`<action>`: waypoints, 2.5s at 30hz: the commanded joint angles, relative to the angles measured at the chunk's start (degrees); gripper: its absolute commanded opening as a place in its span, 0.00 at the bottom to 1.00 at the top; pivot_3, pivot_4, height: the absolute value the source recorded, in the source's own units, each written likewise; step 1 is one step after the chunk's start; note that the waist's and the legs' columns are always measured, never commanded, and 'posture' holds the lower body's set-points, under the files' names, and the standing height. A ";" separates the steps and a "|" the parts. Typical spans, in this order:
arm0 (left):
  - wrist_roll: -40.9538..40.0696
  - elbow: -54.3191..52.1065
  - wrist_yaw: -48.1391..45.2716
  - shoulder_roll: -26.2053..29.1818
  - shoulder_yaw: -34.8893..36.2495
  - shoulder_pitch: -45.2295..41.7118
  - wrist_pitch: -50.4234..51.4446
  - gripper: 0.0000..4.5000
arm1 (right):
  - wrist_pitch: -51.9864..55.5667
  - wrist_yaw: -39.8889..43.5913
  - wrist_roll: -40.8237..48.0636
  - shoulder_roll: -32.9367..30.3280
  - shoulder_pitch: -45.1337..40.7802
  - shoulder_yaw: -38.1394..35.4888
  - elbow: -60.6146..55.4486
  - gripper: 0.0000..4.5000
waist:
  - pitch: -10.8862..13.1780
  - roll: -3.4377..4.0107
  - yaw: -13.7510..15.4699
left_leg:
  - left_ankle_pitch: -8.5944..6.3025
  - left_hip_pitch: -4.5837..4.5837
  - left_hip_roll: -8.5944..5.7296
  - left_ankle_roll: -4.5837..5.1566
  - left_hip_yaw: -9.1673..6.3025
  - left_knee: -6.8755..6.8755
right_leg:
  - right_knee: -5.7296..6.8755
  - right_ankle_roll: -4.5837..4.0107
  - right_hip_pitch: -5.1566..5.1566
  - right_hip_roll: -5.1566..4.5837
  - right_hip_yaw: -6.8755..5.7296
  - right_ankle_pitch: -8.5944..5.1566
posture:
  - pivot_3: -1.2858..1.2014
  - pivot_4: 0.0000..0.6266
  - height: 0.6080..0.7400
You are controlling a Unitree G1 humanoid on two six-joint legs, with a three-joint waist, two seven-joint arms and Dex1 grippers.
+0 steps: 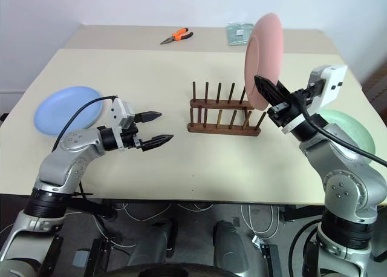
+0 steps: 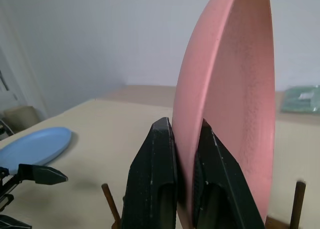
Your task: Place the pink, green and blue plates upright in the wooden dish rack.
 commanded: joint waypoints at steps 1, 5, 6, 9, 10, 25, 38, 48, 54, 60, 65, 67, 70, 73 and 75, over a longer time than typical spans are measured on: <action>-0.68 -3.63 -0.68 -0.19 -0.38 0.26 0.45 0.98 | -0.99 0.22 1.05 -0.57 0.65 -1.68 0.90 0.00 | 0.00 0.00 0.00 | 0.00 0.00 0.00 0.00 0.00 0.01 | 0.00 0.00 0.01 0.00 0.00 0.00 | 0.52 0.24 0.94; -0.12 -3.99 -0.70 -1.09 -1.01 0.38 0.76 0.98 | -0.54 0.92 1.02 -1.11 1.37 -1.05 3.53 0.00 | 0.00 0.00 -0.06 | 0.00 0.00 0.00 0.00 0.00 0.00 | 0.00 0.01 0.00 0.02 0.00 0.00 | 0.52 0.24 0.94; 0.04 -4.11 -0.65 -1.28 -1.18 0.42 0.80 0.99 | -0.84 1.25 0.27 -1.43 1.49 -0.69 4.02 0.09 | 0.00 0.00 -0.11 | 0.00 0.00 0.00 0.00 0.01 0.00 | 0.01 0.01 0.00 0.03 0.00 0.00 | 0.52 0.24 0.94; 0.20 -4.57 -0.43 -1.62 -1.76 0.57 0.87 1.00 | -1.96 2.16 -1.83 -2.41 1.69 0.28 4.60 0.39 | 0.00 0.01 -0.09 | 0.00 0.01 0.00 0.00 0.01 0.01 | 0.02 0.01 0.00 0.05 0.00 0.00 | 0.52 0.24 0.94; 0.14 -4.57 -0.44 -1.73 -1.96 0.57 0.95 1.00 | -2.88 2.25 -3.51 -3.03 1.61 0.69 4.66 0.50 | 0.00 0.00 -0.09 | 0.00 0.01 0.00 0.00 0.01 0.00 | 0.02 0.01 -0.01 0.06 0.00 0.00 | 0.52 0.24 0.94; 1.25 -1.98 -2.01 -2.99 -3.75 0.14 -0.47 1.00 | -16.13 23.52 -23.87 -24.28 26.78 -6.98 7.38 0.82 | -0.02 0.05 1.00 | -0.05 -0.01 0.01 0.08 0.11 0.11 | -0.12 0.06 0.12 0.04 -0.07 -0.03 | 0.52 0.24 0.94; 2.58 -2.19 -2.54 -4.50 -4.23 -0.23 -1.41 1.00 | -26.95 11.03 -51.59 -26.88 20.47 8.88 35.22 0.53 | -0.02 0.10 0.05 | -0.05 0.14 0.00 0.08 0.21 0.11 | -0.14 0.04 0.26 0.00 -0.04 -0.04 | 0.52 0.24 0.94; 1.55 -2.09 -2.00 -4.47 -2.08 0.63 -1.27 1.00 | -24.23 8.61 -46.80 -23.48 13.72 2.34 29.84 0.02 | -0.01 0.17 -0.17 | -0.05 0.20 0.00 0.08 0.21 0.11 | -0.11 0.07 0.31 0.00 -0.03 -0.04 | 0.52 0.24 0.94; 3.98 4.45 1.11 -4.19 1.24 -1.18 -4.67 1.00 | -23.40 7.07 -35.26 -21.94 -4.76 -2.99 16.88 0.02 | 0.16 0.55 -0.46 | -0.05 0.28 0.01 0.08 0.28 0.10 | 0.02 0.11 0.28 0.04 0.06 -0.02 | 0.52 0.24 0.94; 5.26 7.82 1.98 -3.50 3.01 -2.13 -7.75 1.00 | -4.02 0.60 9.68 -12.26 -22.00 -7.93 2.30 0.02 | 0.11 0.18 0.59 | -0.05 0.23 0.12 0.09 -0.11 0.03 | 0.03 0.29 0.37 0.13 -0.24 0.09 | 0.52 0.24 0.94; 4.49 6.67 2.09 -4.05 3.34 -1.47 -7.17 1.00 | -2.04 -11.56 26.92 -2.26 -20.28 -2.41 -2.38 0.02 | 0.12 0.20 0.28 | -0.05 -0.02 0.05 0.12 -0.13 0.09 | -0.05 0.18 0.25 -0.23 -0.34 0.04 | 0.52 0.24 0.94; 4.30 5.50 2.27 -4.27 3.16 -0.69 -6.76 1.00 | -2.00 -15.16 24.58 1.57 -16.81 2.02 -2.94 0.02 | 0.06 0.15 0.14 | -0.05 -0.05 0.03 0.13 -0.09 0.13 | -0.08 0.07 0.24 -0.25 -0.33 -0.01 | 0.52 0.24 0.94; 4.07 4.29 2.64 -4.41 3.28 -0.04 -6.02 1.00 | -2.79 -17.07 22.53 3.76 -14.26 4.66 -2.97 0.02 | 0.13 0.27 0.05 | -0.05 -0.10 0.03 0.13 -0.06 0.11 | 0.01 0.07 0.10 -0.24 -0.31 -0.01 | 0.52 0.24 0.94; 3.72 3.17 2.45 -4.10 3.35 0.53 -5.26 1.00 | -2.80 -19.22 24.30 5.08 -12.61 5.51 -2.21 0.02 | 0.15 0.30 0.01 | -0.03 -0.22 -0.01 0.13 0.02 0.12 | 0.17 0.24 -0.12 -0.22 -0.25 0.08 | 0.52 0.24 0.94; 3.42 2.77 2.03 -3.72 3.46 0.67 -4.52 1.00 | -2.50 -19.18 23.66 5.24 -11.11 6.53 -2.45 0.02 | 0.14 0.30 -0.03 | -0.03 -0.22 -0.03 0.13 0.02 0.11 | 0.16 0.26 -0.12 -0.15 -0.27 0.09 | 0.52 0.24 0.94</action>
